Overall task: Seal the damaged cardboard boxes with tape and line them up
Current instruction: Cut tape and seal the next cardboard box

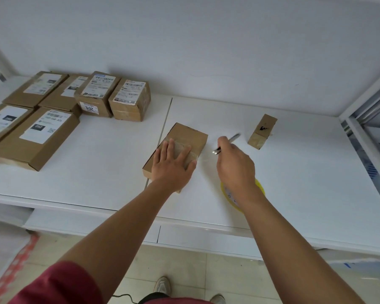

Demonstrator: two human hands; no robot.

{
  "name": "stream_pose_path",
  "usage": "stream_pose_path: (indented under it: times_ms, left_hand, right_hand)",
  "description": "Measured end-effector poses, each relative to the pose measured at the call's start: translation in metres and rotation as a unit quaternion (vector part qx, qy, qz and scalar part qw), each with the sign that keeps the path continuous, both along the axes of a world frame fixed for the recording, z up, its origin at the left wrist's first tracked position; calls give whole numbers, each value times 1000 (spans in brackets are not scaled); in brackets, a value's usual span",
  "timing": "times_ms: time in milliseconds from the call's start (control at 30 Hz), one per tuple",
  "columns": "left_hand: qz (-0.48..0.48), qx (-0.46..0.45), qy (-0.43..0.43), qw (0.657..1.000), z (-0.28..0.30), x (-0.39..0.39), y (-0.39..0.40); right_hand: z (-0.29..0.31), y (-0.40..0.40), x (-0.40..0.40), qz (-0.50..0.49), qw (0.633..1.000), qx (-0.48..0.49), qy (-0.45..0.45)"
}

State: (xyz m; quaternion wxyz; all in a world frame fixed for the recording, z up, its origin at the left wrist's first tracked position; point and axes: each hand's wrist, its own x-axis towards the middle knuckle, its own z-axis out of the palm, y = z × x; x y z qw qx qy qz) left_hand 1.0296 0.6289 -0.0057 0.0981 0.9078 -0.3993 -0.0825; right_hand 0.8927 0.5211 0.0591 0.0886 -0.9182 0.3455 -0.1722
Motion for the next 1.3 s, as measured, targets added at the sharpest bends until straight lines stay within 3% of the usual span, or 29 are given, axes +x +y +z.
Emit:
stream_pose_path:
  times_ms: [67, 200, 300, 500, 567, 700, 767, 1300]
  left_hand:
    - [1, 2, -6, 1000, 0, -1, 0]
    - [0, 0, -15, 1000, -2, 0, 0]
    - [4, -5, -13, 1000, -4, 2, -2]
    - [13, -12, -14, 1000, -5, 2, -5]
    - [19, -8, -25, 999, -6, 1, -6]
    - [34, 0, -38, 999, -7, -1, -6]
    - [34, -1, -40, 999, -7, -2, -6]
    - [52, -4, -41, 998, 11, -7, -18]
  right_hand:
    - [0, 5, -10, -19, 996, -42, 70]
    - [-3, -1, -35, -37, 993, 76, 88]
    - [-5, -10, -54, -45, 984, 165, 56]
    - [-12, -15, -75, -37, 969, 245, -28]
    - [-8, -19, -73, -14, 973, 232, -5]
    - [3, -36, -69, 35, 979, 97, 177]
    - [6, -45, -69, 36, 973, 60, 220]
    - [9, -57, -69, 31, 936, 24, 351]
